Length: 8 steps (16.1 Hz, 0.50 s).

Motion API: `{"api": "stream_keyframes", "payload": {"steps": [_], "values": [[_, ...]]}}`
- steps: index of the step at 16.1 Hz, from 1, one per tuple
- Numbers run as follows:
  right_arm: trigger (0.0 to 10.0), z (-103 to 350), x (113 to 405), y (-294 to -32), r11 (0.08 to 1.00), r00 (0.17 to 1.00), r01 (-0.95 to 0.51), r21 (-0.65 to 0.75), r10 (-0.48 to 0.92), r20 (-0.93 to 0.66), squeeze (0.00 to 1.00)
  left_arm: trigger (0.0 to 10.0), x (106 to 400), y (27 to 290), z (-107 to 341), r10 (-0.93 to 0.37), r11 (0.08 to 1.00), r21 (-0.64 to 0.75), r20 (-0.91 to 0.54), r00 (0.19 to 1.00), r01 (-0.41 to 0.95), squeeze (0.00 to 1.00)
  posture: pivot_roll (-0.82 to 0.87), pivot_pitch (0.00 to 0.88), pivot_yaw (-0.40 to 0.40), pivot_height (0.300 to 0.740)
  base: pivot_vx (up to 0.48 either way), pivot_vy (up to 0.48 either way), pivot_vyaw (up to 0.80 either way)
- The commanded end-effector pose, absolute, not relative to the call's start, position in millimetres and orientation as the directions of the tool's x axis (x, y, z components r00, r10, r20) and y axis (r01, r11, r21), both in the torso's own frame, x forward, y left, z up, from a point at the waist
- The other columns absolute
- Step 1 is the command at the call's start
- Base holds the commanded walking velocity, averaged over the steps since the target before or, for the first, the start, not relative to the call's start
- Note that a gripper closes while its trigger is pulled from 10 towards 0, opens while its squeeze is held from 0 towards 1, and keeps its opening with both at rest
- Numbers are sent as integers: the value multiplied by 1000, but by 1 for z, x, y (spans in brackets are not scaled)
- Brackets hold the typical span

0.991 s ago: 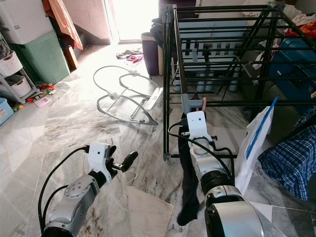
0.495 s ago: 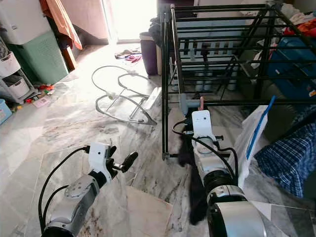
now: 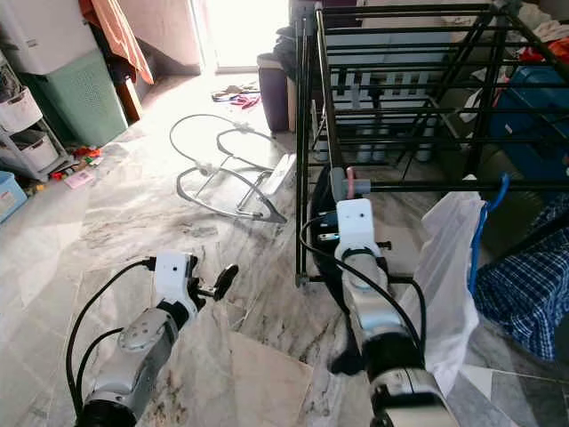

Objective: Hang hanger

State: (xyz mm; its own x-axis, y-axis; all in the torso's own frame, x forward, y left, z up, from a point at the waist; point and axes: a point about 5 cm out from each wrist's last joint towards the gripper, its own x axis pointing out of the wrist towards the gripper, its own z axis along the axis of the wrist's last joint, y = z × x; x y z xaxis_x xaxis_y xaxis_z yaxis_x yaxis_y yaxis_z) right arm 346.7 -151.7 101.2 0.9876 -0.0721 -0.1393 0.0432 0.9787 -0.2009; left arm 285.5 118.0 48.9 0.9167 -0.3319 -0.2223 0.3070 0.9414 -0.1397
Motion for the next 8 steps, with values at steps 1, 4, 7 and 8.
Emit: {"api": "stream_keyframes", "payload": {"steps": [1, 4, 7, 8], "values": [[0, 117, 348, -152, 978, 995, 50, -203, -67, -79, 0, 10000, 287, 117, 49, -335, 941, -131, -222, 915, 313, 0, -168, 0, 38, 740, 0, 0, 0], [0, 113, 329, -168, 973, 993, 82, -215, -98, -65, 0, 10000, 287, 116, 48, -327, 944, -128, -219, 919, 305, 0, -174, 0, 36, 740, 0, 0, 0], [0, 101, 306, -184, 965, 991, 111, -238, -127, -50, 0, 10000, 287, 117, 47, -325, 945, -124, -222, 919, 304, 0, -182, 0, 39, 740, 0, 0, 0], [0, 94, 299, -186, 962, 990, 106, -253, -125, -62, 0, 10000, 287, 117, 47, -327, 944, -124, -222, 918, 306, 0, -187, 0, 38, 740, 0, 0, 0]]}}
